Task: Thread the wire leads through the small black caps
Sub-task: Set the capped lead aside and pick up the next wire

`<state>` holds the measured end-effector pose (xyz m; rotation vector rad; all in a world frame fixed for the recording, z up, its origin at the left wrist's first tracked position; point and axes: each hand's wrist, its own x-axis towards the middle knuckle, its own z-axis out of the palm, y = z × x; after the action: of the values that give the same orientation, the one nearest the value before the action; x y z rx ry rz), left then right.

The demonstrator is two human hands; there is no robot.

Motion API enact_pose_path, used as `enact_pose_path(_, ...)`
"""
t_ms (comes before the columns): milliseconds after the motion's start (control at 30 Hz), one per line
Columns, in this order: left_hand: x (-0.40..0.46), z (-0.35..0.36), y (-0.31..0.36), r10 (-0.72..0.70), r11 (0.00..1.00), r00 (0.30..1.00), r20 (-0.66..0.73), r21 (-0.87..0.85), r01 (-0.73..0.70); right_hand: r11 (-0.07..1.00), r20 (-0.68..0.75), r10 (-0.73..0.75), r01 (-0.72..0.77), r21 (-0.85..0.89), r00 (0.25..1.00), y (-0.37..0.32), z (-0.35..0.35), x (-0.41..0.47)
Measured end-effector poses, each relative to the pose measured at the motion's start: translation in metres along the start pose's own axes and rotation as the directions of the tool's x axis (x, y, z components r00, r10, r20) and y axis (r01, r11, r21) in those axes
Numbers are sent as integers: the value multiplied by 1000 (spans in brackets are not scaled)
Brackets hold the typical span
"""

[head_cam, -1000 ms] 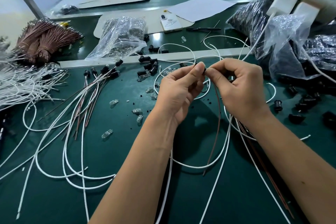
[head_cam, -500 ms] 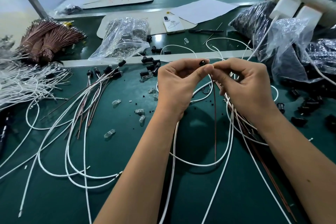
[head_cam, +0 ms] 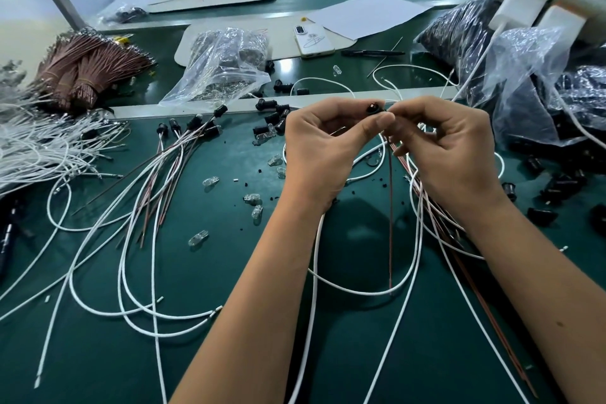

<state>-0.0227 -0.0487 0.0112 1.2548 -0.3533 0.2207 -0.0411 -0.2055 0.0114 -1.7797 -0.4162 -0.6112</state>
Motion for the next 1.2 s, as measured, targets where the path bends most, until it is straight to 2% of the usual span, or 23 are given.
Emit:
enact_pose_path(467, -1, 1, 2, 16, 1000, 1000, 1, -10, -16, 999, -26, 28, -27, 24, 999, -3, 1, -2)
enact_pose_path(933, -1, 1, 5, 88, 996, 996, -18, 17, -87, 993, 48, 75, -79, 91, 996, 4, 0, -1)
enact_pose_path(1200, 0, 0, 1, 36, 999, 997, -66, 39, -34, 994, 106, 97, -102, 44, 990, 3, 1, -1)
